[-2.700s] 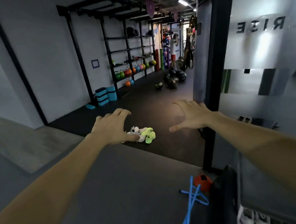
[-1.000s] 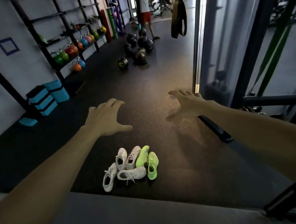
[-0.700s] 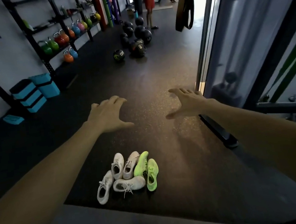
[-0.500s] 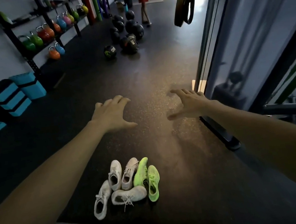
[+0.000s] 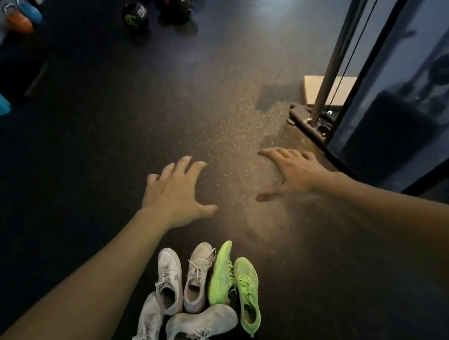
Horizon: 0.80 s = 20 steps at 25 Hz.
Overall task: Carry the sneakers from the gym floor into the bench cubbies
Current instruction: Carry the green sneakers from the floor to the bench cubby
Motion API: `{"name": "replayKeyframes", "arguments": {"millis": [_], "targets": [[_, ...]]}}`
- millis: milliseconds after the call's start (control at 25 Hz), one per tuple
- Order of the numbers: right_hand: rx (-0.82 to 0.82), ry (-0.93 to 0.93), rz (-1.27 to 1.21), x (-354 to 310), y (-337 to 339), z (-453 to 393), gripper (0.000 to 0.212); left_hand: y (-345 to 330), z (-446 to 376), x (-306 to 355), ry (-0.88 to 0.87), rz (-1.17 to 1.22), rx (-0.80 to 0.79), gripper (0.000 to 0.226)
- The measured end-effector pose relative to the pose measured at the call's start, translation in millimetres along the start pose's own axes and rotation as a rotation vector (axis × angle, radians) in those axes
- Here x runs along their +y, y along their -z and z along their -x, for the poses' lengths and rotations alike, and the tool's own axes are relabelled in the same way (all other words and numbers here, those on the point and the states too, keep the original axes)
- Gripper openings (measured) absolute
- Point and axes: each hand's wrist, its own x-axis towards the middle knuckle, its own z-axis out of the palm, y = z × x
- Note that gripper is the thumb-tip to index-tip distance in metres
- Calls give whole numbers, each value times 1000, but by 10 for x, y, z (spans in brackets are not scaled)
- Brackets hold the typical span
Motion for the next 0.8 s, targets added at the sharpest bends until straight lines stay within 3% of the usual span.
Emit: {"name": "replayKeyframes", "arguments": {"millis": [240,480,800], "targets": [[-17,-16,-39,334,-1917,-790,102,-1877,-489,12,1,57,-150,95],[-122,-34,-128,627,-3864,-871,94,-3881,-389,107,-1,83,-271,93],[-275,-82,-360,705,-5769,-625,41,-5840,-13,383,-137,185,-433,54]]}}
